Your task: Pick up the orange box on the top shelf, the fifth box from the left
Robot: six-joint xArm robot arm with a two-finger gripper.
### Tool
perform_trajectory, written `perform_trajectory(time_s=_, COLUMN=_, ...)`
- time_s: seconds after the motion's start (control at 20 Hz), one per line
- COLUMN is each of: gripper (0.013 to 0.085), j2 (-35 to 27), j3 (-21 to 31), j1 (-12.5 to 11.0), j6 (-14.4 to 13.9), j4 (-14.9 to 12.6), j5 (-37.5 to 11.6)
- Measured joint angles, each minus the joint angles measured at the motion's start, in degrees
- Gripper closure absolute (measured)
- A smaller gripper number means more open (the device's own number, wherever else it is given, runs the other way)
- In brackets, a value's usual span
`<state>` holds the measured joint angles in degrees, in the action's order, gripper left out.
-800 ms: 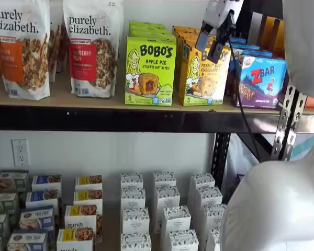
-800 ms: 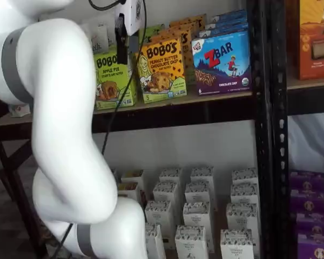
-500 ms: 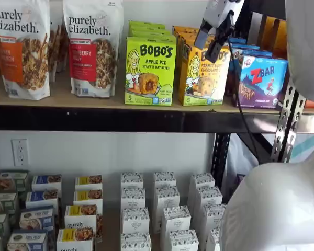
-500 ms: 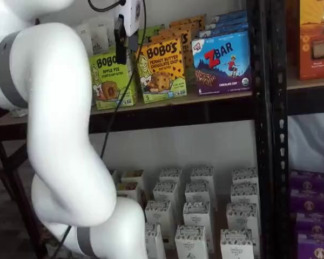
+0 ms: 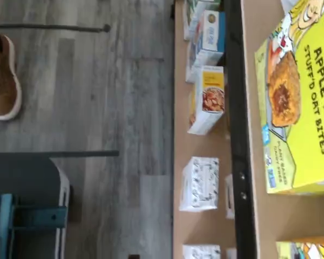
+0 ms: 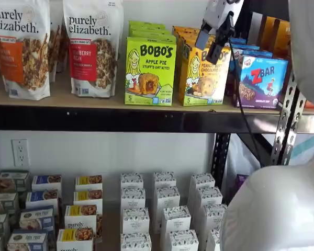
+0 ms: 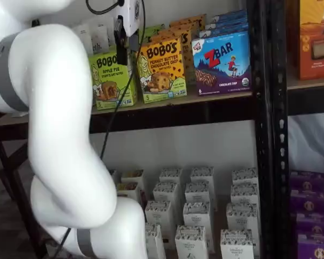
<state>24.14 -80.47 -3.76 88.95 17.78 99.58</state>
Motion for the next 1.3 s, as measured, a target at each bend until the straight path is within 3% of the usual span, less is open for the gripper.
perform_trajectory(time_s=0.6, gripper=0.013, j2=1.36, j3=0.9, j1=1.48, j6=0.96, j4=-9.35, j5=-5.48)
perform_trajectory(time_s=1.3, gripper=0.013, j2=-1.18, j3=-2.21, j1=3.73, j6=0.7, j4=-16.75, j5=-8.43)
